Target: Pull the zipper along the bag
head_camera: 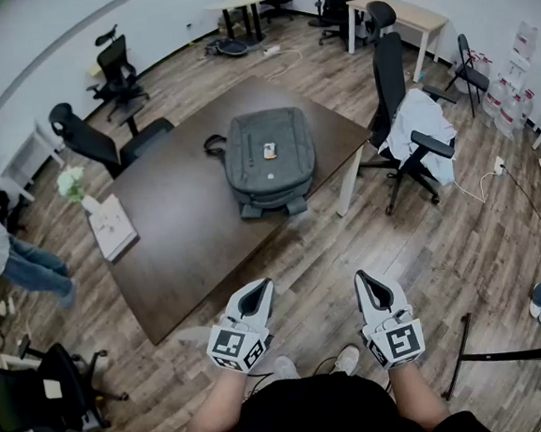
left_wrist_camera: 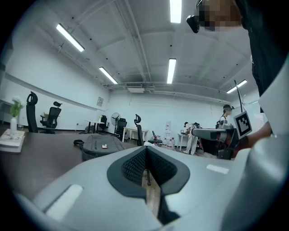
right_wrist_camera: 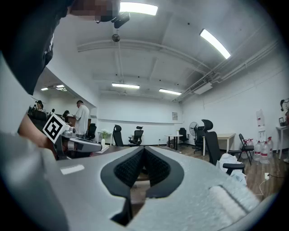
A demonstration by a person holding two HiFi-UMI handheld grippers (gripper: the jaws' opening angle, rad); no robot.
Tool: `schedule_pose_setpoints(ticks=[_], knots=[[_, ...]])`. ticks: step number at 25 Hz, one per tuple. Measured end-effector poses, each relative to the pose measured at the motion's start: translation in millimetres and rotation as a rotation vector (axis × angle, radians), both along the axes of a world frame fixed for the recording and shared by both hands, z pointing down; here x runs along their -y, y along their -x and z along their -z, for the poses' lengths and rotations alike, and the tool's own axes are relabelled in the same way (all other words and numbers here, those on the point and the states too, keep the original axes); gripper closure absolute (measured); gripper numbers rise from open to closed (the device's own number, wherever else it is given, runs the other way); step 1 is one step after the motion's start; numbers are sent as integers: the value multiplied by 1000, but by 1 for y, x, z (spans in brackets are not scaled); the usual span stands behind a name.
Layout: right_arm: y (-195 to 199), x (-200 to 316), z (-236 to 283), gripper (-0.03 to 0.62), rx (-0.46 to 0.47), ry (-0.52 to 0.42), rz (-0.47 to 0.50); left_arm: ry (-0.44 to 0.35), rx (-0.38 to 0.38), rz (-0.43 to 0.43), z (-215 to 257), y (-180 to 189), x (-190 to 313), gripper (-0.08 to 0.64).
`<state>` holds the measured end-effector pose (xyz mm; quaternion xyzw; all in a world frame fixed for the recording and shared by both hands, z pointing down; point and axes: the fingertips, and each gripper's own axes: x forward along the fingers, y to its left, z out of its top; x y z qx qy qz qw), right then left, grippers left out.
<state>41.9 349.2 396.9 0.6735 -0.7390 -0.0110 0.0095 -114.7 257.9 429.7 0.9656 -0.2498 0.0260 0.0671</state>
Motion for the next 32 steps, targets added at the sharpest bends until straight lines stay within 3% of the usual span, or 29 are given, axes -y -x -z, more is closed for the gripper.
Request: schedule_pose_setpoints(ticks=[23, 32], knots=[[68, 42, -23, 588, -23, 55, 14, -12, 49, -35, -27, 53, 37, 540], [53, 82, -46, 588, -63, 121, 61, 21, 82, 2, -44, 33, 77, 540]])
